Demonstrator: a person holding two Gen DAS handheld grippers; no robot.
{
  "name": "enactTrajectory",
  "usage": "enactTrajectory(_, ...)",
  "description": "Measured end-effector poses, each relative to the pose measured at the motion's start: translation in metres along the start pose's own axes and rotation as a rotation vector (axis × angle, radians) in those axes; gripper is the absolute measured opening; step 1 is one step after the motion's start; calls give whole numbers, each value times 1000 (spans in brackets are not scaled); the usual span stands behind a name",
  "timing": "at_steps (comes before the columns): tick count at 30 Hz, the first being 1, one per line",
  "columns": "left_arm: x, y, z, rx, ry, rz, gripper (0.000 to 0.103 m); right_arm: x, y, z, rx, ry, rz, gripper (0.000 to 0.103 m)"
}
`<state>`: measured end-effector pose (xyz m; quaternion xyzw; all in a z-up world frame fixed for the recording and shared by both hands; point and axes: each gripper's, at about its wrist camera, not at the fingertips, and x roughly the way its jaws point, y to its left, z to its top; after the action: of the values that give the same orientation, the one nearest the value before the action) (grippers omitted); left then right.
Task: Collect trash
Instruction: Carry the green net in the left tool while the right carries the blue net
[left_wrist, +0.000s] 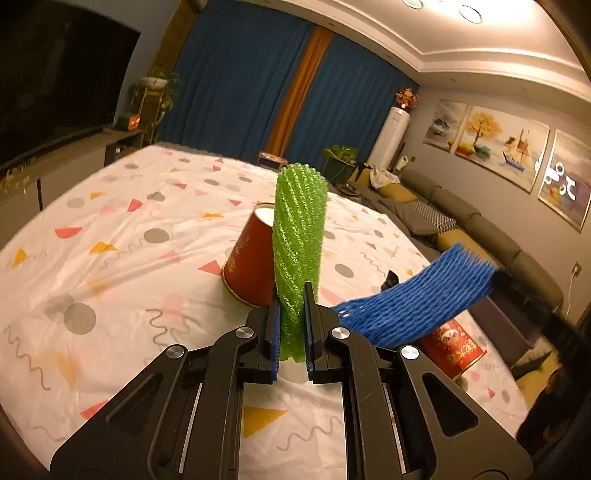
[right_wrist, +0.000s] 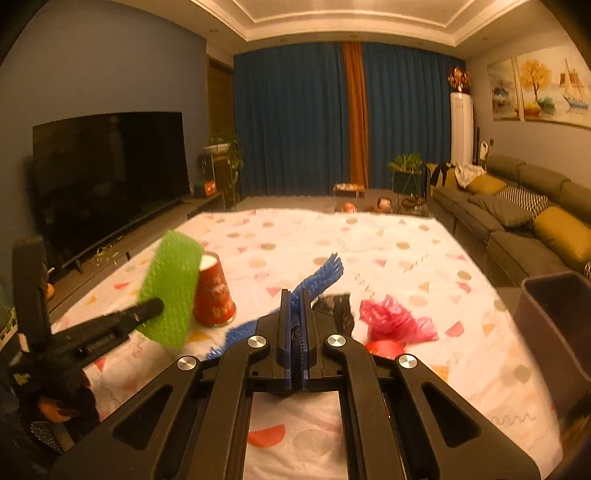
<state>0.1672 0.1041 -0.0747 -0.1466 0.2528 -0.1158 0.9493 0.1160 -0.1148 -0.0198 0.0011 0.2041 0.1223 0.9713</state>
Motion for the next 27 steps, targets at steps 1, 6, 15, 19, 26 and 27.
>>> enactTrajectory(1,-3,-5,-1,20,-7,5,9,-4,-1,2,0,-8,1,5)
enactTrajectory(6,-19,-15,-2,45,-30,-6,9,-23,-5,11,0,-51,0,5)
enactTrajectory(15,-43,-34,4,79,-66,-23,9,-47,-17,18,11,-97,-13,5)
enactTrajectory(19,-48,-48,7,98,-71,-42,9,-56,-26,21,23,-118,-28,5)
enactTrajectory(26,-47,-82,9,143,-73,-84,9,-76,-49,23,49,-150,-76,5)
enactTrajectory(27,-46,-86,9,148,-73,-90,9,-78,-53,22,52,-153,-83,5)
